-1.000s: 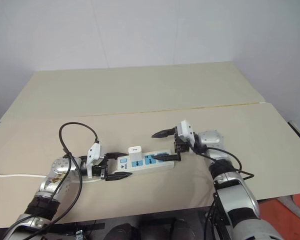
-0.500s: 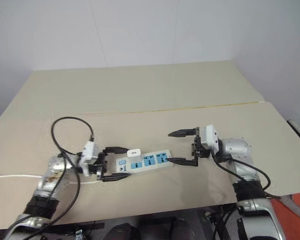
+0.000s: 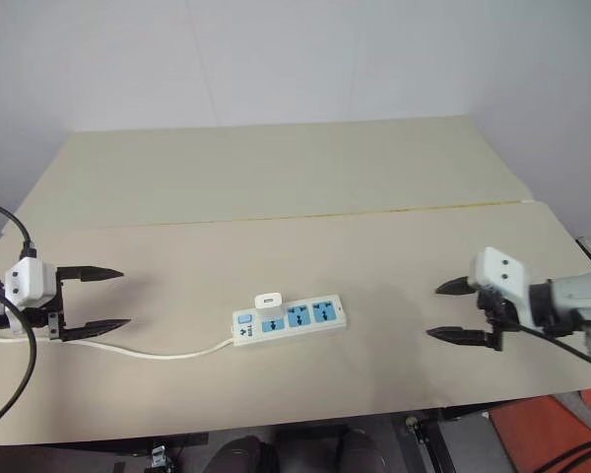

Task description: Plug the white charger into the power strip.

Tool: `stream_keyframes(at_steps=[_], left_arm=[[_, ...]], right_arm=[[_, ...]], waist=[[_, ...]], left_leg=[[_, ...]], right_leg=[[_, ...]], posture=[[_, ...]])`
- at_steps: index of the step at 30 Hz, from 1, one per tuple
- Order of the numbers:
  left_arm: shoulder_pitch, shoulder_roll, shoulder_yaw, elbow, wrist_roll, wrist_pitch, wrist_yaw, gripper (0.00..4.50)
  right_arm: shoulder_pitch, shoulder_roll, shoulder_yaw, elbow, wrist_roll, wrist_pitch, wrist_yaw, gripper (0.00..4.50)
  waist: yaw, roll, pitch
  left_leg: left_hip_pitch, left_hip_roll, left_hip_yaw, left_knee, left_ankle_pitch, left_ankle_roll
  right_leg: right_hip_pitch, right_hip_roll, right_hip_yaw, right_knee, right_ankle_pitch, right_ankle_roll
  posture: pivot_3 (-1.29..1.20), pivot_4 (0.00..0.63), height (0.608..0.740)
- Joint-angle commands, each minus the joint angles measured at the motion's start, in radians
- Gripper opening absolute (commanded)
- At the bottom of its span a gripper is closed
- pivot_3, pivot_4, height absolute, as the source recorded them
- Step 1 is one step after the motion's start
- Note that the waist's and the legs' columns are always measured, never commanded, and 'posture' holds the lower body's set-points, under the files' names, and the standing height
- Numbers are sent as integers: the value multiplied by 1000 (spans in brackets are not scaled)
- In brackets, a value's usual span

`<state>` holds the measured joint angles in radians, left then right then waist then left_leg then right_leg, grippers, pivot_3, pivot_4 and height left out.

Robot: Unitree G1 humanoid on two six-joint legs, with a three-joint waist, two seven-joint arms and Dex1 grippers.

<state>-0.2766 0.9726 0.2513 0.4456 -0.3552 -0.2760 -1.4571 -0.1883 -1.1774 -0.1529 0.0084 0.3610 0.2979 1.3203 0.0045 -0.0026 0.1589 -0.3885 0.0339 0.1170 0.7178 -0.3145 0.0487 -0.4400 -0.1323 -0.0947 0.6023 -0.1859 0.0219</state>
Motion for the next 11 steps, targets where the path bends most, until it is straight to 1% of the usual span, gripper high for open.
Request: stream_keyframes(at_steps=[1, 3, 5, 11], left_arm=[[-16, -29, 10, -62, -36, 3, 26, 4463], [5, -45, 13, -97, -44, 4, 31, 4463], [35, -58, 11, -131, -29, 3, 56, 4463], [109, -78, 23, -225, -54, 53, 96, 4463]], right_arm=[[42, -66, -79, -94, 12, 98, -10, 4500], [71, -57, -110, -132, 38, 123, -17, 4500], [98, -15, -134, -161, 45, 110, -51, 4500], [116, 34, -95, -201, 38, 153, -98, 4500]], waist=[[2, 0, 0], [5, -1, 0], [2, -3, 0], [2, -3, 0]], left_leg=[[0, 0, 0, 0, 0, 0], [0, 0, 0, 0, 0, 0], [0, 0, 0, 0, 0, 0], [1, 0, 0, 1, 0, 0]], right_leg=[[0, 0, 0, 0, 0, 0], [0, 0, 0, 0, 0, 0], [0, 0, 0, 0, 0, 0], [1, 1, 1, 0, 0, 0]], posture=[[0, 150, 740], [0, 150, 740], [0, 150, 740], [0, 150, 740]])
